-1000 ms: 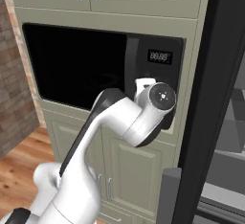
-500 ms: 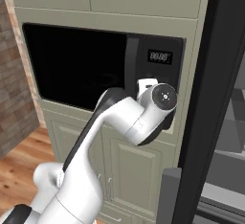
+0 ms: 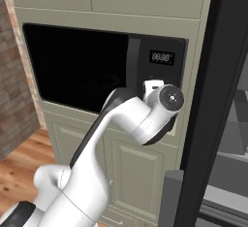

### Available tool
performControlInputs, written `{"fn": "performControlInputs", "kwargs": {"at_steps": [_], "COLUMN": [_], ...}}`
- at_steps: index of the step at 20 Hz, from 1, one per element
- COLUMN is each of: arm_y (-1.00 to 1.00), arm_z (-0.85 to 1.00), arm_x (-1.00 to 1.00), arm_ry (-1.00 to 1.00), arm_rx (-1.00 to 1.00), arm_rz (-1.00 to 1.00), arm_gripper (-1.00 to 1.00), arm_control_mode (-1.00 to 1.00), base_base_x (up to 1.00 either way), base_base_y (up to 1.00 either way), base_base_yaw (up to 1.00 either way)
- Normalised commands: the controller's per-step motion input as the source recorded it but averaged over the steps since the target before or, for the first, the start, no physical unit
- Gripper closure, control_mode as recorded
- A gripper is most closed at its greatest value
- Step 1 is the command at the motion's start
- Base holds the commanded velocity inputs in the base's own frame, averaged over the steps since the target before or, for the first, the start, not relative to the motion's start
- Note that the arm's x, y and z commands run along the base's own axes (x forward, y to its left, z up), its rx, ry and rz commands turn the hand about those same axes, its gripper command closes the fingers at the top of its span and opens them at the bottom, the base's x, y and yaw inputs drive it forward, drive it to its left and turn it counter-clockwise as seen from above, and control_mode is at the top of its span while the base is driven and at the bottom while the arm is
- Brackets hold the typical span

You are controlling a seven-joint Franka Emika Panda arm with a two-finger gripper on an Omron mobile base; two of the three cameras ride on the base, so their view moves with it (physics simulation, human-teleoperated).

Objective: Transport the steak from the fridge to the microwave and turn on the microwave.

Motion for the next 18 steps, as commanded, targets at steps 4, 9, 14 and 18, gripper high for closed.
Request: {"fn": "performControlInputs", "kwargs": {"at_steps": [4,9,14,18], "arm_y": [-0.19,-0.02,0.0,-0.01], "arm_z": [-0.08,-0.01,0.0,-0.04], "arm_x": [0.0,0.07,0.1,0.1], "arm_ry": [0.0,0.0,0.0,0.0], "arm_rx": [0.0,0.0,0.0,0.0], "arm_rz": [0.0,0.0,0.0,0.0], "arm_gripper": [1.0,1.0,1.0,1.0], "arm_control_mode": [-1.0,-1.0,-1.0,-1.0], "base_base_x": [0.0,0.0,0.0,0.0], "base_base_y": [0.0,0.0,0.0,0.0], "base_base_yaw": [0.0,0.0,0.0,0.0]}}
